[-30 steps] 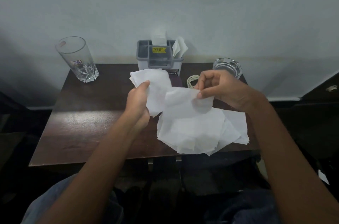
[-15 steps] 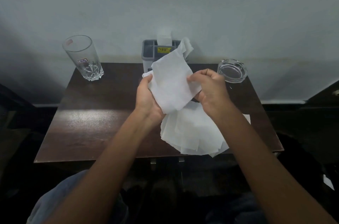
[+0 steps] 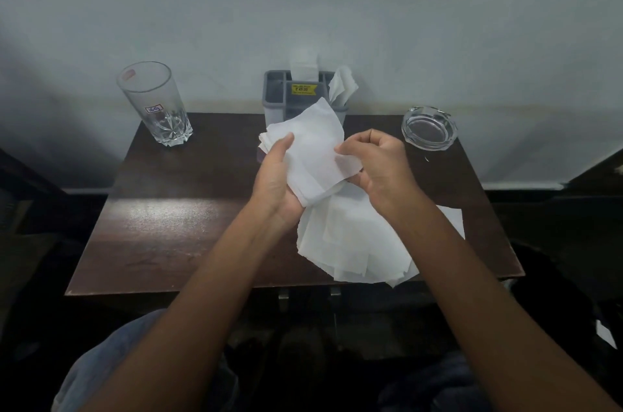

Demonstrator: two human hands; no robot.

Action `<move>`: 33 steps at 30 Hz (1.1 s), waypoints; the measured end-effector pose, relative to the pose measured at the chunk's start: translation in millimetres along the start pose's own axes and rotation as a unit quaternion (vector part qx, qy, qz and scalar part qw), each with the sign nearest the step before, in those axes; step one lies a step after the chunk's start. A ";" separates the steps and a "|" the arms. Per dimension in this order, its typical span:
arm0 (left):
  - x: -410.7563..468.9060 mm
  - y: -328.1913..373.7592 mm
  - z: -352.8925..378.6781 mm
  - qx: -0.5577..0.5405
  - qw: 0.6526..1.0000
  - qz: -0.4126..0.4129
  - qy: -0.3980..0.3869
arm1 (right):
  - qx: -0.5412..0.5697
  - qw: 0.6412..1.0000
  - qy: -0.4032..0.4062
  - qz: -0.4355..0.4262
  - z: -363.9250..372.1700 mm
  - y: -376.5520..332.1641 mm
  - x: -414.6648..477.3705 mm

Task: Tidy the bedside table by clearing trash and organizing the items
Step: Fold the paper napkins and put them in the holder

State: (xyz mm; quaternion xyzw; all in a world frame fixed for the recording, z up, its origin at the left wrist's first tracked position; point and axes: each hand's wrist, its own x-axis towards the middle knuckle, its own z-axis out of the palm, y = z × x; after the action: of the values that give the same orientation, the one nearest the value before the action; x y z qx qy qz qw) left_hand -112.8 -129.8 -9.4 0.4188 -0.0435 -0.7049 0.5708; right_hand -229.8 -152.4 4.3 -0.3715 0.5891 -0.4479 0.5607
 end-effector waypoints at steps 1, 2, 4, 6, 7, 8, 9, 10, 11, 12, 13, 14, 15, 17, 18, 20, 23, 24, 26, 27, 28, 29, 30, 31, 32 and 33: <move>1.8 -0.4 -1.4 -0.001 1.000 0.004 0.013 | -0.006 1.000 -0.024 0.002 -3.8 -3.0 1.0; 2.7 -0.3 -2.4 0.000 1.000 0.009 0.027 | -0.015 0.999 -0.037 0.004 -8.5 -6.1 2.6; 5.0 0.6 -4.7 0.018 0.997 0.033 0.061 | -0.054 0.998 -0.026 -0.009 -20.3 -9.3 9.5; 5.0 4.0 -5.5 0.043 0.993 0.064 0.094 | -0.146 0.988 0.007 -0.046 -34.7 -3.5 22.3; 4.3 5.8 -5.5 0.052 0.990 0.081 0.106 | -0.210 0.975 0.020 -0.068 -41.8 2.6 29.4; 3.3 7.8 -5.5 0.057 0.987 0.095 0.113 | -0.285 0.955 0.026 -0.083 -48.8 9.0 36.3; 2.9 9.2 -6.0 0.061 0.986 0.105 0.117 | -0.362 0.928 0.025 -0.088 -54.9 15.8 42.7; 3.2 10.3 -6.9 0.063 0.985 0.108 0.119 | -0.429 0.900 0.012 -0.082 -59.1 21.6 46.7; 3.4 10.9 -7.8 0.062 0.985 0.108 0.121 | -0.477 0.876 -0.006 -0.071 -61.2 26.6 48.4; 3.4 11.5 -8.4 0.063 0.985 0.108 0.122 | -0.504 0.861 -0.024 -0.061 -61.3 30.8 48.5; 3.7 11.9 -8.9 0.065 0.984 0.108 0.124 | -0.518 0.853 -0.038 -0.059 -59.9 34.7 48.9; 4.5 11.8 -9.2 0.066 0.984 0.106 0.124 | -0.528 0.845 -0.044 -0.066 -57.5 37.9 48.5; 4.6 11.8 -9.1 0.067 0.984 0.105 0.124 | -0.539 0.837 -0.047 -0.080 -54.6 40.7 48.7; 3.6 10.9 -8.7 0.069 0.985 0.102 0.121 | -0.554 0.824 -0.045 -0.112 -49.8 45.5 49.0; 3.5 10.5 -9.0 0.071 0.985 0.100 0.119 | -0.554 0.823 -0.040 -0.119 -48.2 46.9 49.0; 3.3 11.0 -10.0 0.067 0.987 0.093 0.112 | -0.555 0.822 -0.033 -0.125 -47.7 49.0 51.2; 4.3 13.1 -12.0 0.057 0.989 0.085 0.107 | -0.533 0.836 -0.045 -0.120 -51.7 45.3 54.1; 4.8 13.7 -12.6 0.054 0.989 0.084 0.107 | -0.515 0.848 -0.047 -0.115 -53.5 42.1 54.8; 5.5 14.0 -13.4 0.051 0.989 0.084 0.109 | -0.486 0.865 -0.047 -0.115 -56.3 35.9 56.2; 5.3 14.1 -13.2 0.050 0.989 0.085 0.111 | -0.475 0.871 -0.045 -0.120 -56.3 34.8 57.2; 5.2 14.2 -13.2 0.049 0.989 0.086 0.112 | -0.469 0.873 -0.041 -0.126 -55.5 35.3 57.8; 5.0 14.5 -12.8 0.047 0.989 0.086 0.113 | -0.474 0.869 -0.038 -0.136 -53.9 37.4 58.4; 5.1 14.5 -12.6 0.045 0.989 0.085 0.113 | -0.494 0.856 -0.040 -0.145 -51.7 41.3 58.3; 4.4 14.5 -12.2 0.043 0.989 0.083 0.111 | -0.522 0.838 -0.047 -0.153 -49.1 46.5 57.3; 4.1 14.5 -12.2 0.041 0.990 0.080 0.108 | -0.547 0.820 -0.054 -0.160 -46.5 51.7 56.2; 3.6 14.4 -12.0 0.039 0.991 0.076 0.104 | -0.562 0.808 -0.056 -0.169 -44.6 55.7 55.6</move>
State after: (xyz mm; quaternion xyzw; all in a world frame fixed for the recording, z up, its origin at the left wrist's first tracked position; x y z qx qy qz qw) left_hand -94.1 -132.8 -11.3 0.5070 -0.0433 -0.6103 0.6071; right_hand -275.8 -181.7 -67.9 -0.7395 0.6335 -0.1049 0.2020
